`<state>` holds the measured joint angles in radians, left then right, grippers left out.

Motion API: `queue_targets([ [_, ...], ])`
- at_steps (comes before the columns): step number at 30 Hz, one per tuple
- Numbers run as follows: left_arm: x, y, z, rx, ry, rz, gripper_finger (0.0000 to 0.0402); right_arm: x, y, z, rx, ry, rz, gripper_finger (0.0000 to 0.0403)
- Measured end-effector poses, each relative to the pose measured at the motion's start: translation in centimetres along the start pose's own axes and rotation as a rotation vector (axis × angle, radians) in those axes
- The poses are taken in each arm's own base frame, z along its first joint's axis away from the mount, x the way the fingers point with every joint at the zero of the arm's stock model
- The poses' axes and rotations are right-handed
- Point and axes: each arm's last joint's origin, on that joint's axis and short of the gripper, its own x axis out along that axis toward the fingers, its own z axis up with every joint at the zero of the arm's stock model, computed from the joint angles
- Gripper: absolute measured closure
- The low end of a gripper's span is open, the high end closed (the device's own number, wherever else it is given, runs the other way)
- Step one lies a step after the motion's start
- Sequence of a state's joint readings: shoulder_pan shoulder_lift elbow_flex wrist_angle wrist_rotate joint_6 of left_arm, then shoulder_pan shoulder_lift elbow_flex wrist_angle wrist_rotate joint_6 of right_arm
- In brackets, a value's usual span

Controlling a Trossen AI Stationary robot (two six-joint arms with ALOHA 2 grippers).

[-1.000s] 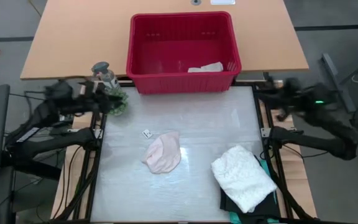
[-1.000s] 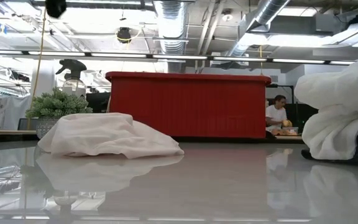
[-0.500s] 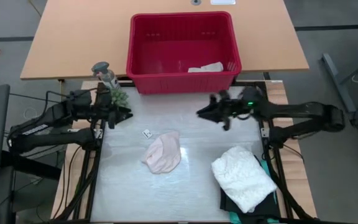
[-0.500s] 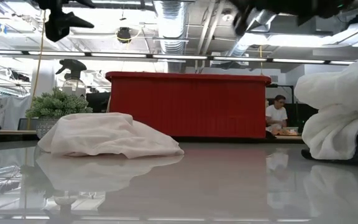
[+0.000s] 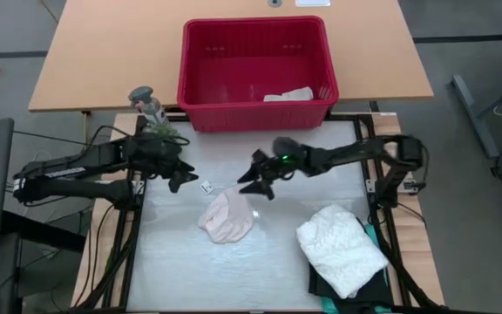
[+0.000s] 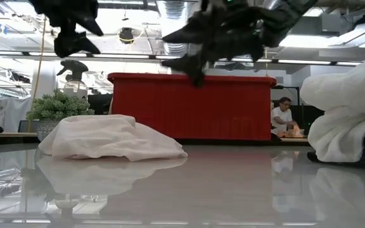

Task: Fold Laundry from Bin
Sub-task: Fold the white underwear

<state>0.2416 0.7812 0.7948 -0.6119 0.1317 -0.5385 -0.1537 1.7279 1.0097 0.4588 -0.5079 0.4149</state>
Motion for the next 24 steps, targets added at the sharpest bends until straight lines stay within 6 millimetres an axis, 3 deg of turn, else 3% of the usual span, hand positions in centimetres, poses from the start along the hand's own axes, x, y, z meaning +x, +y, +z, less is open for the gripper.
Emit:
queue_targets([
  [6,1.2,0.2,-0.5,0.032,0.085,0.045,0.0195,5.1,-1.1,-1.8,-0.025,0.196,-0.028,0.0139],
  [11,1.3,0.1,-0.6,0.12,0.08,0.086,0.0195,7.6,-2.5,-2.3,-0.03,0.28,-0.112,0.014],
  [17,1.3,0.2,-0.6,0.145,0.079,0.096,0.0195,9.3,-4.5,-2.7,-0.042,0.312,-0.236,0.014],
  [24,1.3,0.0,-0.9,0.18,0.099,0.097,0.0195,8.8,-5.0,-1.3,-0.028,0.356,-0.27,0.0141],
])
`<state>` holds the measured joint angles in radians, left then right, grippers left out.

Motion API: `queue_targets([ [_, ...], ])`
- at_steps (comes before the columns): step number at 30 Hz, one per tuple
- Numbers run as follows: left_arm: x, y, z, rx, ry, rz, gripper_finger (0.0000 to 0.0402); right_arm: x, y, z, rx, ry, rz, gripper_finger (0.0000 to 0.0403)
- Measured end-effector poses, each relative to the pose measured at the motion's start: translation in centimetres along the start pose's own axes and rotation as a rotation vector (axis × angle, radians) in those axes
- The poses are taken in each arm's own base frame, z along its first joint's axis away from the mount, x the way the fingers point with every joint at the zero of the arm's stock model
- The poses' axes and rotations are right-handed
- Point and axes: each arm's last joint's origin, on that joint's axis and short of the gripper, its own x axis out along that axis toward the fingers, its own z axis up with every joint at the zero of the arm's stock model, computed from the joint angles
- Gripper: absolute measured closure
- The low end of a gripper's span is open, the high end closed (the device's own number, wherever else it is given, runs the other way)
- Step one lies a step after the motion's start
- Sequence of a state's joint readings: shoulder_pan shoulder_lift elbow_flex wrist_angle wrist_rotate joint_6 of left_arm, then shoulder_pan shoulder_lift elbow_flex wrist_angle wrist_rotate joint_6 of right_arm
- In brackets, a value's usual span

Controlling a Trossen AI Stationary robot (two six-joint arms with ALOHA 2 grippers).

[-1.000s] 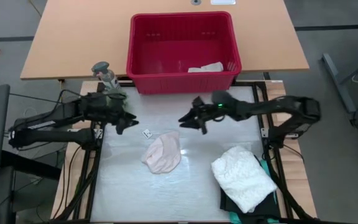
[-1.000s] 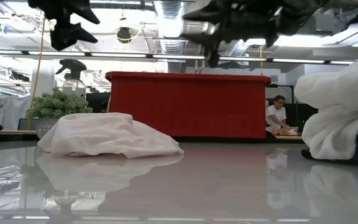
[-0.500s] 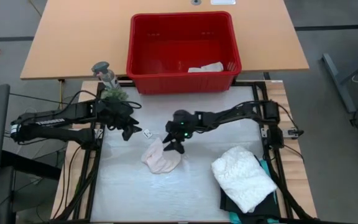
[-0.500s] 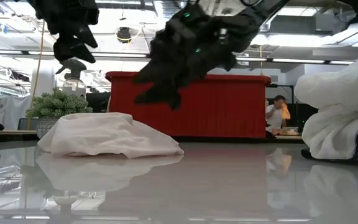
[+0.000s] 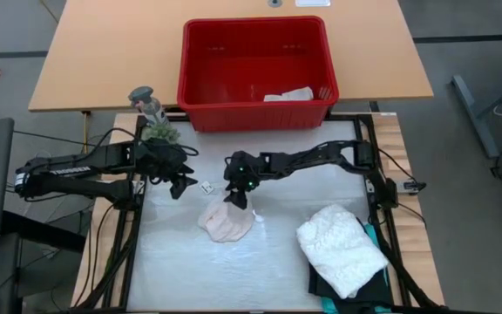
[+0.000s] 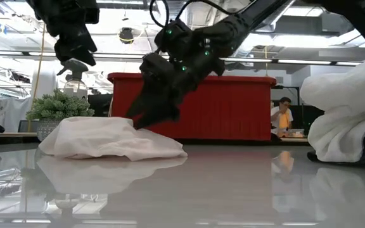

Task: Fold Laundry from Bin
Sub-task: Fold the white underwear

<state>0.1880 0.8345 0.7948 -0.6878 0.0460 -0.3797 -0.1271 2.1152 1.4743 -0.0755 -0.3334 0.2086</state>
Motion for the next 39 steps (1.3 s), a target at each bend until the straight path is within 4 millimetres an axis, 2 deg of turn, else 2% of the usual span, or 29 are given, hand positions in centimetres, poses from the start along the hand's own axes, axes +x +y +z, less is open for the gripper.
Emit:
queue_targets([
  [5,0.0,0.0,0.0,0.03,0.007,-0.005,0.0195,-1.9,-0.4,2.0,-0.074,-0.001,-0.065,0.0141],
  [10,0.0,0.0,0.0,0.032,0.006,-0.004,0.0195,-1.1,-1.7,0.4,-0.083,0.119,-0.108,0.0141],
  [15,0.0,0.0,0.0,0.032,0.001,0.007,0.0195,-1.2,-1.4,0.0,-0.127,0.172,-0.09,0.0158],
  [17,0.0,0.1,0.0,0.034,-0.003,0.02,0.0195,-1.1,-1.2,-0.3,-0.144,0.194,-0.114,0.0184],
  [24,0.1,0.1,0.0,0.036,-0.012,0.046,0.0195,-1.1,-1.4,-0.9,-0.147,0.233,-0.167,0.0328],
  [29,0.1,0.2,0.0,0.031,-0.016,0.056,0.0195,-1.3,-1.8,-0.9,-0.143,0.231,-0.177,0.0384],
  [32,0.1,0.2,0.1,0.026,-0.023,0.074,0.0195,-1.3,-2.0,-0.9,-0.122,0.231,-0.19,0.0388],
  [35,0.1,0.2,0.1,0.022,-0.027,0.083,0.0195,-1.9,-1.7,0.0,-0.116,0.216,-0.203,0.0388],
  [39,0.1,0.1,0.3,0.021,-0.053,0.068,0.0195,-4.4,0.0,4.0,-0.166,0.102,-0.209,0.0388],
])
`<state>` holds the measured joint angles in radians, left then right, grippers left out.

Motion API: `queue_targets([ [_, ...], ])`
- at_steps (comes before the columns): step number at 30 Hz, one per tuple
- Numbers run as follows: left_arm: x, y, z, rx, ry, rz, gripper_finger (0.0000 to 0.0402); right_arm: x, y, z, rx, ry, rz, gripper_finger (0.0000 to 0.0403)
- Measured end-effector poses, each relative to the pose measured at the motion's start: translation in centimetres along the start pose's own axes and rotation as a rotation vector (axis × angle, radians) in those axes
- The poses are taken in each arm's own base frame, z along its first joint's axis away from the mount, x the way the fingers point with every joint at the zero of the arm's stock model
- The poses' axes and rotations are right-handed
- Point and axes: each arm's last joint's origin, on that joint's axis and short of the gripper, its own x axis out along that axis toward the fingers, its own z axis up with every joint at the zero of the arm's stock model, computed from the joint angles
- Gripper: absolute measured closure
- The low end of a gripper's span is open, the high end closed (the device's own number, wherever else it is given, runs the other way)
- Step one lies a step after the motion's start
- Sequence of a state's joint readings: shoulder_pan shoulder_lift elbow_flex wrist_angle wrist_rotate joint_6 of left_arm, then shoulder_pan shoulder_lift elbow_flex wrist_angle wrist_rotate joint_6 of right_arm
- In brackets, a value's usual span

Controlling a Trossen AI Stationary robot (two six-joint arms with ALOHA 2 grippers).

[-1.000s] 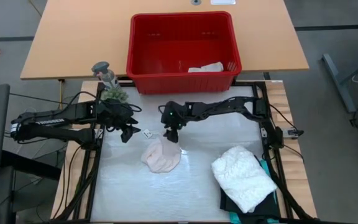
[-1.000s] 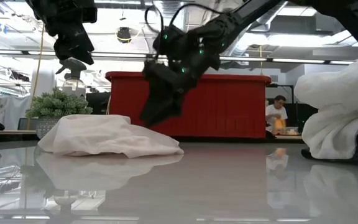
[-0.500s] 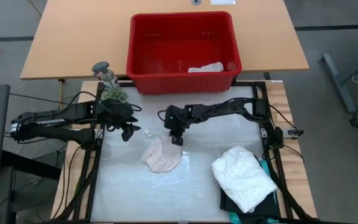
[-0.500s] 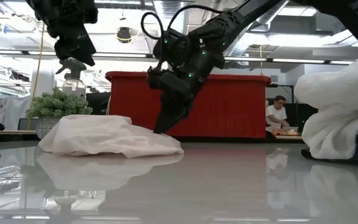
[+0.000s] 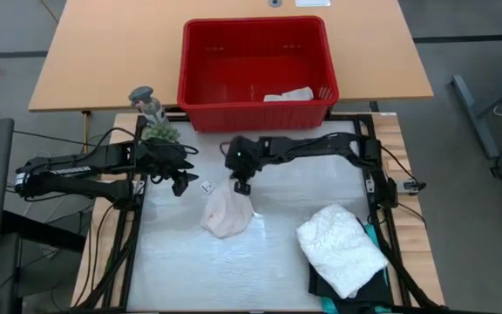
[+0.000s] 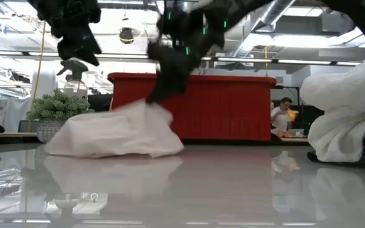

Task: Fold Laundry from Bin
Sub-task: Fold the white underwear

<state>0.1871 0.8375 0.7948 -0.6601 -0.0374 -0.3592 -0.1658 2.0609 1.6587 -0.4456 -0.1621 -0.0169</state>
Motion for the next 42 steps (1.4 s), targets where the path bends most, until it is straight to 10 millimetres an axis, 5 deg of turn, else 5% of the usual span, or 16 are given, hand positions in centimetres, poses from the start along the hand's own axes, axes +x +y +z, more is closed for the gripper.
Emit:
queue_targets([
  [6,0.0,-0.3,0.9,-0.006,-0.095,-0.021,0.0195,-5.5,1.3,4.2,-0.149,-0.06,-0.188,0.0388],
  [10,0.0,-0.1,0.9,-0.005,-0.111,0.037,0.0195,-8.2,5.5,4.9,-0.382,0.016,-0.296,0.0388],
  [16,-0.1,0.0,0.9,0.014,-0.121,0.07,0.0195,-5.2,13.8,1.5,-0.69,0.184,-0.162,0.0388],
  [20,1.0,0.3,0.1,-0.005,-0.123,0.067,0.0195,-2.5,16.8,-0.7,-0.756,0.234,-0.057,0.034],
  [24,3.0,0.7,-1.9,-0.053,-0.09,0.012,0.0195,-1.5,15.9,-2.2,-0.535,0.38,0.002,0.0255],
  [31,5.5,1.3,-4.8,-0.102,-0.101,-0.103,0.0195,-2.4,13.3,-0.9,-0.231,0.335,-0.062,0.0133],
  [42,5.7,1.3,-5.2,0.004,-0.12,-0.073,0.0195,-1.3,12.7,-0.3,-0.325,0.262,0.053,0.0118],
])
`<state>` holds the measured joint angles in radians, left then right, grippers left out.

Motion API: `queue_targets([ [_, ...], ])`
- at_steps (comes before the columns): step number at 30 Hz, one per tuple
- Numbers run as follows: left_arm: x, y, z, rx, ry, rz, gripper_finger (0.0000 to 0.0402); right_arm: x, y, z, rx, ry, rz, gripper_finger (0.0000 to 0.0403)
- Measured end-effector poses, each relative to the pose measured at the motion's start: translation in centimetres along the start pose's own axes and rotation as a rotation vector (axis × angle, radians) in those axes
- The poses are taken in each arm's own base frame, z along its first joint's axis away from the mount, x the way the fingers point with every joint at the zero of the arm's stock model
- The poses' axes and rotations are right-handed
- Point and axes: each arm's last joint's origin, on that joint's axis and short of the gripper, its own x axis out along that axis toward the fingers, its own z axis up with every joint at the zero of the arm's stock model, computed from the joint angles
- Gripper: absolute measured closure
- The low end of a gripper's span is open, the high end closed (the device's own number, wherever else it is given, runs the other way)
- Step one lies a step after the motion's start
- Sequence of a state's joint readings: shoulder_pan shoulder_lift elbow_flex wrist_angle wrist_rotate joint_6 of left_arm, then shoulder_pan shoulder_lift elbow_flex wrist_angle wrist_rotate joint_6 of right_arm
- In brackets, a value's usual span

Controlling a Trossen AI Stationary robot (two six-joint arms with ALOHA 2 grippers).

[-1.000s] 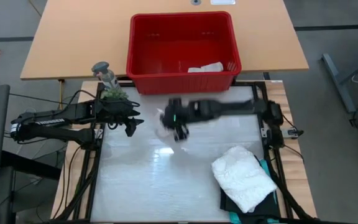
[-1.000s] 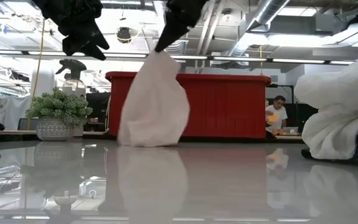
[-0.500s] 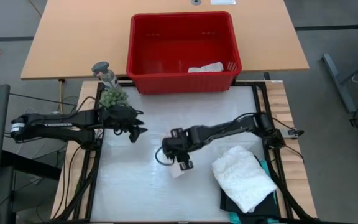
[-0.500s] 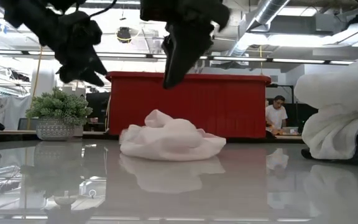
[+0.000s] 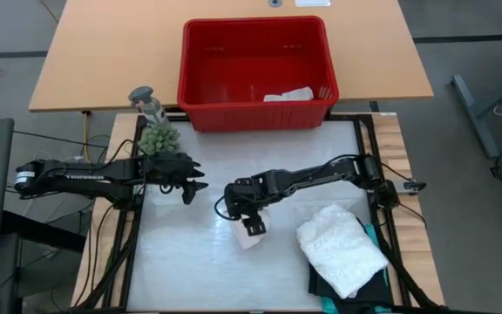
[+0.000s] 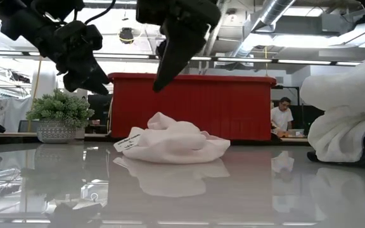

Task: Fold Laundry from Bin
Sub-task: Fold the white underwear

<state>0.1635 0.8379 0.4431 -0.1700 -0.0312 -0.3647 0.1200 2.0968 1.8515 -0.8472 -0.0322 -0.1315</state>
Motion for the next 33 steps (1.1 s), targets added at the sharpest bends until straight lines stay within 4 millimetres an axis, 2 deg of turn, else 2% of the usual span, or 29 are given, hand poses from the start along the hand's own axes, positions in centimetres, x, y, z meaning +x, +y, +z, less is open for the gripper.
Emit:
queue_targets([
  [5,0.0,0.0,0.0,-0.037,0.005,0.002,0.0195,1.2,0.0,0.0,0.091,0.0,0.009,0.0118],
  [13,0.0,0.1,-0.3,-0.041,0.03,0.006,0.0195,5.2,2.2,-0.6,0.279,0.083,0.047,0.0117],
  [20,0.0,0.1,-0.3,-0.04,0.029,0.003,0.0195,7.4,2.2,-1.3,0.441,0.126,-0.087,0.0126],
  [22,0.0,0.0,-0.2,-0.041,0.023,0.0,0.0195,7.6,2.1,-1.4,0.472,0.132,-0.096,0.015],
  [24,0.0,0.0,-0.2,-0.044,0.023,0.0,0.0195,7.5,2.0,-1.2,0.499,0.109,-0.112,0.0196],
  [28,0.0,0.0,-0.1,-0.047,0.011,0.005,0.0195,7.3,1.9,-1.2,0.527,0.11,-0.108,0.0349],
  [29,0.0,0.0,-0.1,-0.047,0.007,0.003,0.0195,7.3,1.8,-1.2,0.529,0.11,-0.104,0.0373],
  [33,0.0,0.0,0.0,-0.047,-0.004,0.002,0.0195,5.8,1.2,0.2,0.519,0.077,-0.108,0.0385],
])
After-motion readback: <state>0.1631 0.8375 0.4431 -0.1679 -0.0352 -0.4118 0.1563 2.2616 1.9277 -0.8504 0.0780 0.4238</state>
